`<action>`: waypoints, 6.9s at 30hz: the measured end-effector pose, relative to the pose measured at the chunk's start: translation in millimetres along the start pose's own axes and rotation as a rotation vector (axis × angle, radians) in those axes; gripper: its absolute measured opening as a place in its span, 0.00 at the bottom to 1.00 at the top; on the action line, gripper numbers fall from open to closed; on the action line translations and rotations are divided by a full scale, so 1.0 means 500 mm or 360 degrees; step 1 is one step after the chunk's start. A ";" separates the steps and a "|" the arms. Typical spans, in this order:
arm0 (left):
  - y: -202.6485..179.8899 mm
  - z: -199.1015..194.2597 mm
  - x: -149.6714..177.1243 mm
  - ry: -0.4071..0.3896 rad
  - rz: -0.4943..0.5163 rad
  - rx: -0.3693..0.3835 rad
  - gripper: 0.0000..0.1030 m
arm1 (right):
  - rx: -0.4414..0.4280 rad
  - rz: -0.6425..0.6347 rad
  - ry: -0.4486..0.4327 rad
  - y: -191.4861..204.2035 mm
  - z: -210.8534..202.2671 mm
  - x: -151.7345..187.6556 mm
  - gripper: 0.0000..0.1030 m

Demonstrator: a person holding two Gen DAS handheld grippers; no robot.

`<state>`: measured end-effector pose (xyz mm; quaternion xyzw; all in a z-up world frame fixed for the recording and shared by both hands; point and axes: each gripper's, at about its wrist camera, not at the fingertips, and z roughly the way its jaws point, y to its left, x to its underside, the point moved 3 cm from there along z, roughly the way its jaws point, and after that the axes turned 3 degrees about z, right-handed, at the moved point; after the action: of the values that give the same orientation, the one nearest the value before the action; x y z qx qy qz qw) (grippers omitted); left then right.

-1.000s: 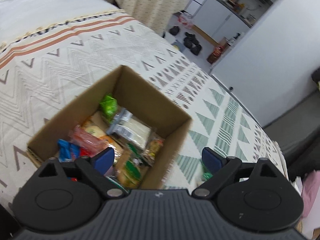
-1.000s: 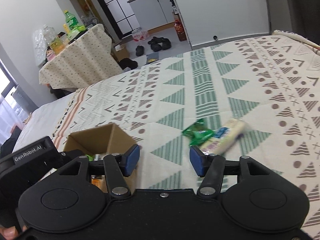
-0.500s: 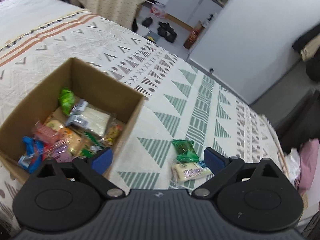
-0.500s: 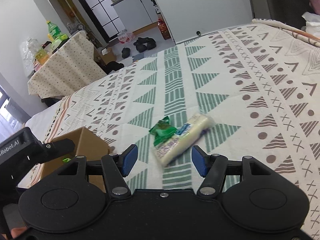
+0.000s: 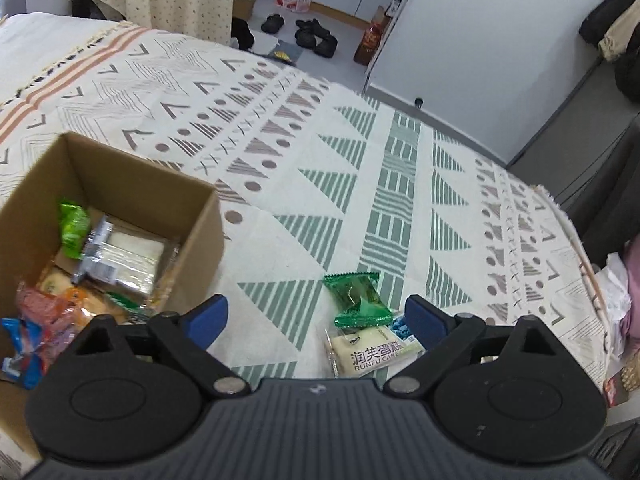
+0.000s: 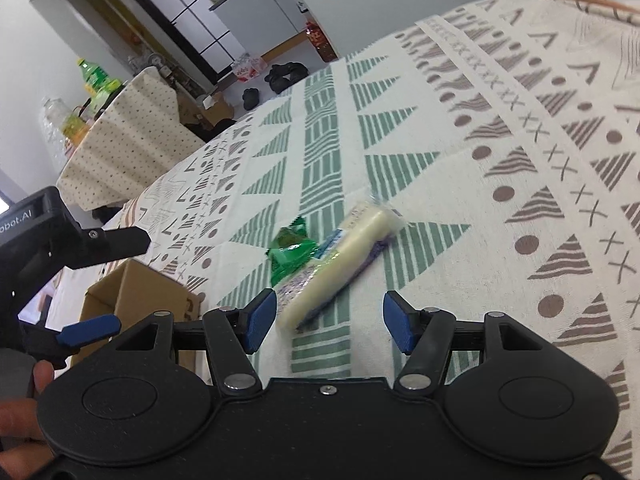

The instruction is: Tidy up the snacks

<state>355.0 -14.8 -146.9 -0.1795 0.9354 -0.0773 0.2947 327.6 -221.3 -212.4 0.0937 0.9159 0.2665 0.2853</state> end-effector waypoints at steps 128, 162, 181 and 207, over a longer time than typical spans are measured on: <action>0.286 -0.249 0.013 -0.0374 -0.0517 0.0224 0.26 | -0.0036 -0.0129 -0.0153 0.248 -0.170 0.042 0.27; 0.389 -0.215 0.007 -0.0290 -0.0686 -0.0029 0.83 | -0.0068 -0.0219 0.0002 0.387 -0.050 0.097 0.50; 0.279 -0.332 0.060 -0.0169 -0.0378 -0.0028 0.94 | 0.0010 -0.0132 -0.0082 0.298 -0.195 0.083 0.91; 0.170 -0.494 0.130 -0.0194 -0.0018 -0.0008 1.00 | 0.0092 -0.0239 -0.0160 0.219 -0.400 0.096 1.00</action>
<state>137.8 48.4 -1.1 -0.1899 0.9148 -0.0654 0.3503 175.9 -200.6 -36.4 0.0463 0.9121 0.2128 0.3473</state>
